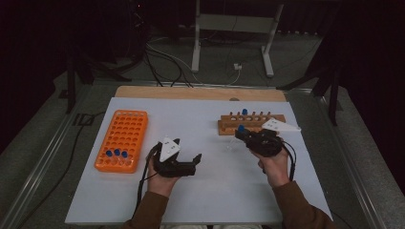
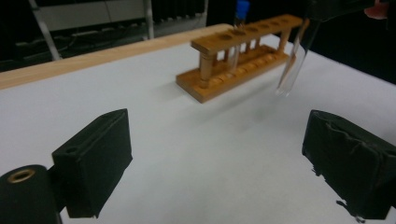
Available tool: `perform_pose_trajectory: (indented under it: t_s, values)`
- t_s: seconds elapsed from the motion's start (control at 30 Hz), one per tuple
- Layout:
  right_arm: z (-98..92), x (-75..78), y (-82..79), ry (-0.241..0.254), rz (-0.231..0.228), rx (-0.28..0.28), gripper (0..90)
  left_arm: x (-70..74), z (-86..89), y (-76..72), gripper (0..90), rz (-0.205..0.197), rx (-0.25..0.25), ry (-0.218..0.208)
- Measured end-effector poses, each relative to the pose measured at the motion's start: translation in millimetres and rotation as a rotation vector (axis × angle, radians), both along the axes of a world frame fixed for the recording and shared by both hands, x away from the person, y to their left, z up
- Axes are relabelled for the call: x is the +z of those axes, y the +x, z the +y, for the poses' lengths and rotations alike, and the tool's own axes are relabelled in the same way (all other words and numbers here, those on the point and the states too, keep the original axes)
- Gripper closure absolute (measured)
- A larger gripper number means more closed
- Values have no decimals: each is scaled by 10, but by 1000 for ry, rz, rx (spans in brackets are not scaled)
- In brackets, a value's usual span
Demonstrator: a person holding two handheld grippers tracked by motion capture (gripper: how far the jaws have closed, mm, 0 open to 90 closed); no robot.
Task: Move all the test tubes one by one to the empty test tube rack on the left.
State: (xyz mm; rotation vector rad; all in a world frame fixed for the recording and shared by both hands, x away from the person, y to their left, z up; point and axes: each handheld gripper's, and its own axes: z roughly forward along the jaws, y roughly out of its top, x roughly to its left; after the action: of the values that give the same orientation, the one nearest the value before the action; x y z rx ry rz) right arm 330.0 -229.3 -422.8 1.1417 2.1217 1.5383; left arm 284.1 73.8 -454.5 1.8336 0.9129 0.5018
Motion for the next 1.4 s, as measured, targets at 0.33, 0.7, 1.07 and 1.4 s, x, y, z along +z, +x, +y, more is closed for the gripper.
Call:
perform_pose_trajectory:
  t_s: [0.33,0.7,1.07,1.4]
  values:
    - [333,-46,-110,-12,13,100,770,-44,-281,45,300,19,-86,16]
    - [541,-83,-178,-31,29,170,769,-58,-413,44,653,21,-171,18]
    - [567,-98,-191,-32,40,194,766,-66,-411,50,780,24,-186,11]
    - [391,-73,-161,8,36,146,458,-97,-310,96,782,37,-141,29]
